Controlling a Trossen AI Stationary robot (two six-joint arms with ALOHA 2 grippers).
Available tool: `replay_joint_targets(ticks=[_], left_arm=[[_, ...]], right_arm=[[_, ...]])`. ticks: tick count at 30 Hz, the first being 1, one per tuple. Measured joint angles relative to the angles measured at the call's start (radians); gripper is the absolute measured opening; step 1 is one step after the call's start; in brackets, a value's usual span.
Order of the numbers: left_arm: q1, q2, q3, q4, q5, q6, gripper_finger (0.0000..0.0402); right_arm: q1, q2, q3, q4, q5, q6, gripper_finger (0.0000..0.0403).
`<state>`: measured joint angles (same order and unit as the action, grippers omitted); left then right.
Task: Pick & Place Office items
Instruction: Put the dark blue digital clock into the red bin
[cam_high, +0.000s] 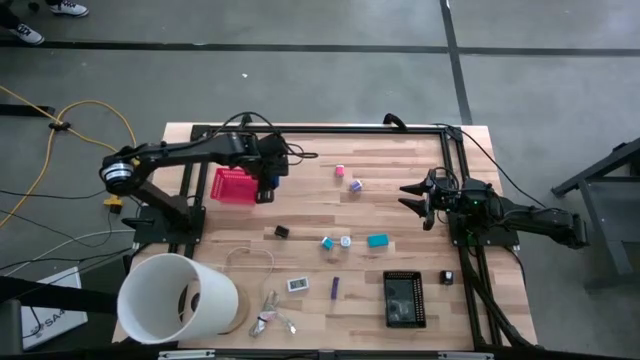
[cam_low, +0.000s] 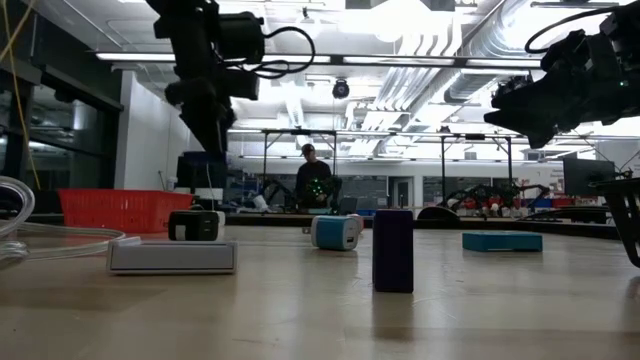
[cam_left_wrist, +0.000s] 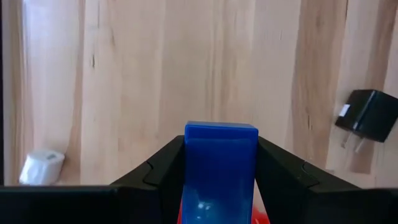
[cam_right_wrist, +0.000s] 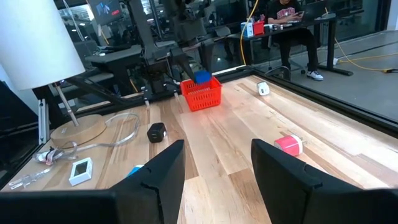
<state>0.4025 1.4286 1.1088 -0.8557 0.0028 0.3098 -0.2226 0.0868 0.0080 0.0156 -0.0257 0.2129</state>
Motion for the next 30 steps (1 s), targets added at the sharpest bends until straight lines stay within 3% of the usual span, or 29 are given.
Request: replay_joint_targets(ticks=[9, 24, 30], left_arm=[[0.131, -0.07, -0.082, -0.016, 0.115, -0.083, 0.0159], [0.142, -0.312, -0.243, -0.037, 0.013, -0.155, 0.0159], [0.136, -0.319, -0.309, -0.031, 0.018, -0.058, 0.0159]], right_arm=[[0.0, 0.0, 0.0, 0.0, 0.0, 0.0, 0.0172], [0.0, 0.0, 0.0, 0.0, 0.0, 0.0, 0.0172], [0.0, 0.0, 0.0, 0.0, 0.0, 0.0, 0.0172]])
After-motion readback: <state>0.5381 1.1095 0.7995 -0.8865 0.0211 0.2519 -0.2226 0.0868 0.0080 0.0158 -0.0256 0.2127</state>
